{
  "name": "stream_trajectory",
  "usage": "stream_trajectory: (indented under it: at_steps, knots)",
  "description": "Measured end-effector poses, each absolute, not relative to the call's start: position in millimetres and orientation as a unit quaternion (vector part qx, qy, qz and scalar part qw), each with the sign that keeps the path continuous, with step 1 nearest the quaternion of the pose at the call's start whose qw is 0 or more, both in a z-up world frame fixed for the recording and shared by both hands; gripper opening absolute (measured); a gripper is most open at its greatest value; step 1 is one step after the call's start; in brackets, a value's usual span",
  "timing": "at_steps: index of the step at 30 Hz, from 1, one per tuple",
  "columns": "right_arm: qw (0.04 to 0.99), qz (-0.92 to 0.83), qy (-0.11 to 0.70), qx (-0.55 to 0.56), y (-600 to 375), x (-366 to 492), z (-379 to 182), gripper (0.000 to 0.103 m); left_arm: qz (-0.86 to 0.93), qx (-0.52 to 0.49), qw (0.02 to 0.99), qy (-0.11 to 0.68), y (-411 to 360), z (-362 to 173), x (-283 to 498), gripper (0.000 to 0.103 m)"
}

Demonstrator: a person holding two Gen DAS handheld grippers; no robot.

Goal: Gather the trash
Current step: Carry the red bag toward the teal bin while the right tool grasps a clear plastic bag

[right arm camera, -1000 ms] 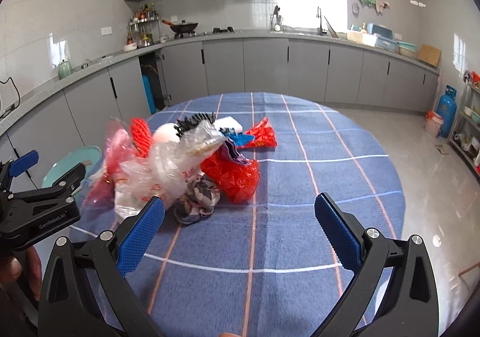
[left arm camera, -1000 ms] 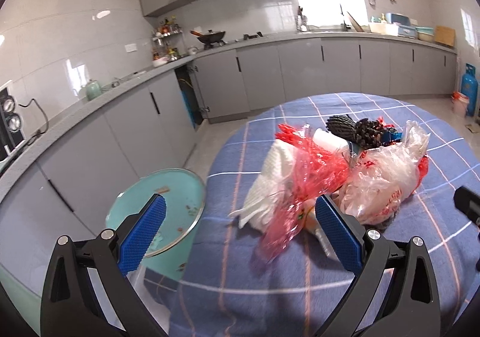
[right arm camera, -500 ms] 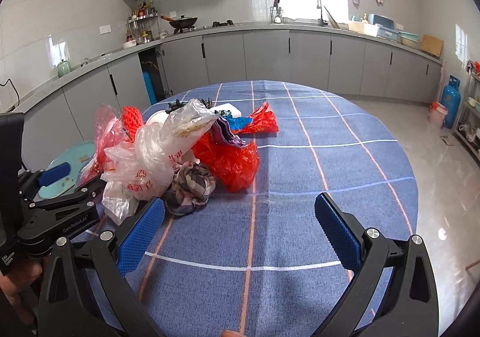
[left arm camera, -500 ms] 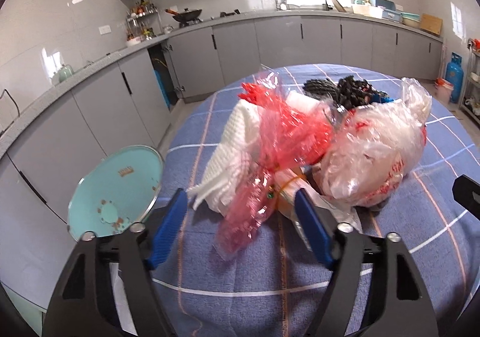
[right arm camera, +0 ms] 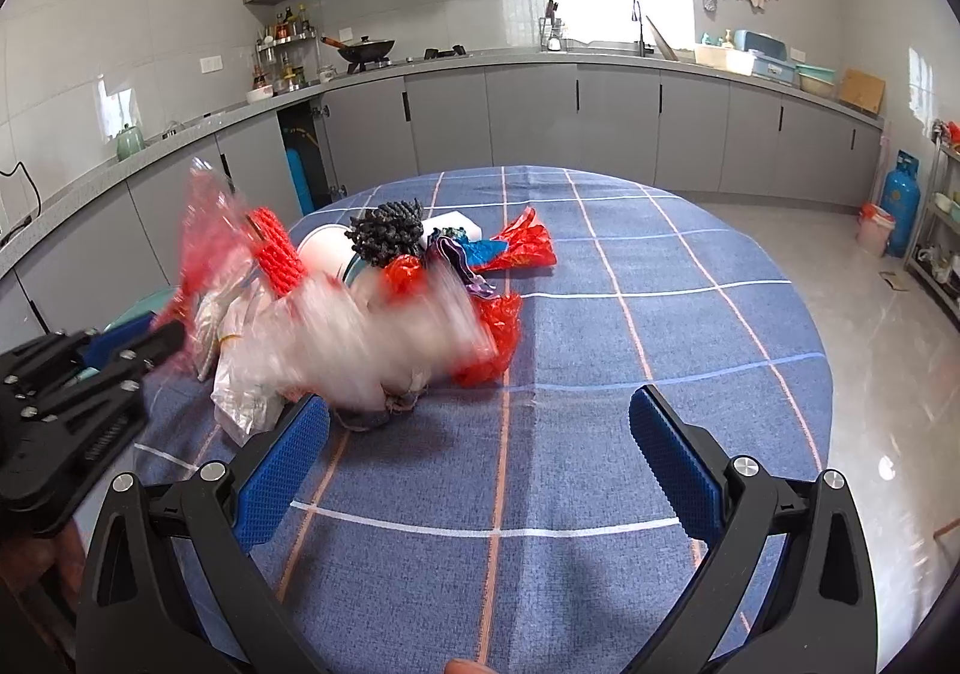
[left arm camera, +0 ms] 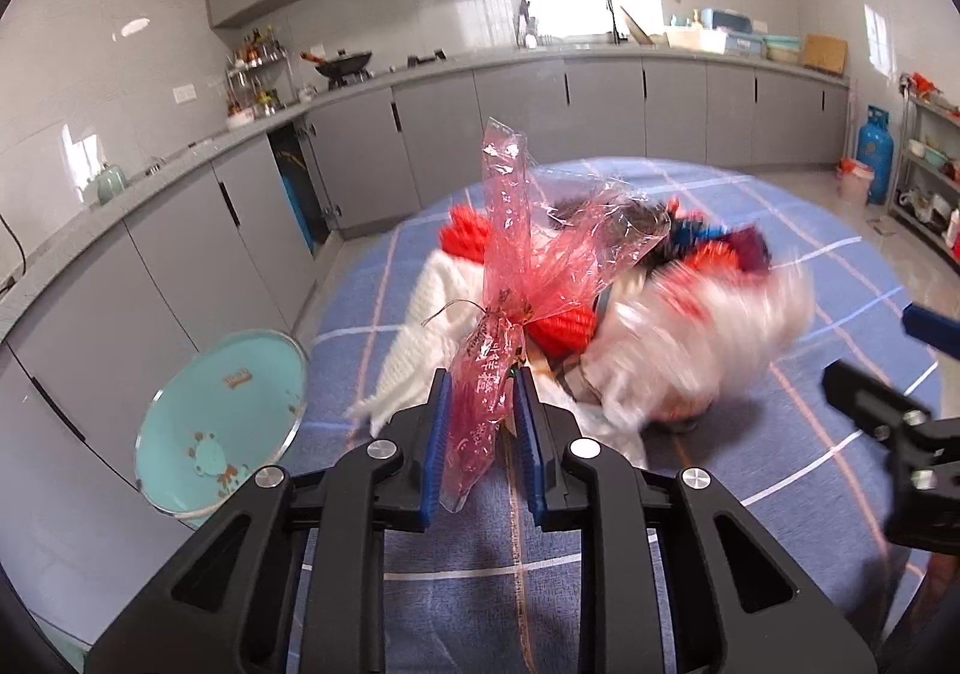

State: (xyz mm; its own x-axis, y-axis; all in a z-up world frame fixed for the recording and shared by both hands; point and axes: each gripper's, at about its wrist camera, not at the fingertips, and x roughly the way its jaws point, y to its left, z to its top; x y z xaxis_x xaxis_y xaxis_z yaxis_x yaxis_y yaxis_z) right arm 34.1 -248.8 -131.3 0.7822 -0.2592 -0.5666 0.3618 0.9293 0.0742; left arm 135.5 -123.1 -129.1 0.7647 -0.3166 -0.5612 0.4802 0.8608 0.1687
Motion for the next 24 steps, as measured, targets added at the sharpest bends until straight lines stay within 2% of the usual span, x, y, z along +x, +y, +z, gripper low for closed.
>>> stream_trajectory:
  at_steps: [6,15,16,17,21,22,23,24]
  knots:
    - [0.943,-0.157,0.281,0.081,-242.3,42.8,-125.8,0.098,-0.181,0.15,0.942,0.241,-111.7,-117.2,126.3,0.022]
    - [0.941,-0.134,0.304,0.06,-228.5,52.1,-138.1,0.097,-0.164,0.135,0.941,0.264,-91.9,-128.7,117.4,0.022]
    - [0.94,-0.129,0.309,0.061,-227.7,53.2,-139.8,0.093,-0.164,0.133,0.94,0.267,-90.1,-129.6,117.1,0.022]
    - [0.939,-0.124,0.316,0.062,-226.9,54.4,-141.6,0.084,-0.162,0.131,0.94,0.269,-88.9,-130.6,116.2,0.022]
    - [0.938,-0.107,0.326,0.058,-220.4,54.5,-144.2,0.072,-0.161,0.122,0.941,0.271,-82.0,-131.3,110.8,0.022]
    - [0.938,-0.102,0.328,0.053,-216.7,55.2,-144.6,0.064,-0.161,0.122,0.941,0.271,-82.2,-130.9,109.2,0.022]
    - [0.937,-0.098,0.332,0.049,-214.2,56.9,-145.4,0.051,-0.162,0.122,0.941,0.27,-81.5,-130.7,108.4,0.022]
    - [0.935,-0.092,0.339,0.045,-211.9,58.7,-147.4,0.044,-0.163,0.122,0.941,0.269,-81.2,-130.0,107.5,0.022]
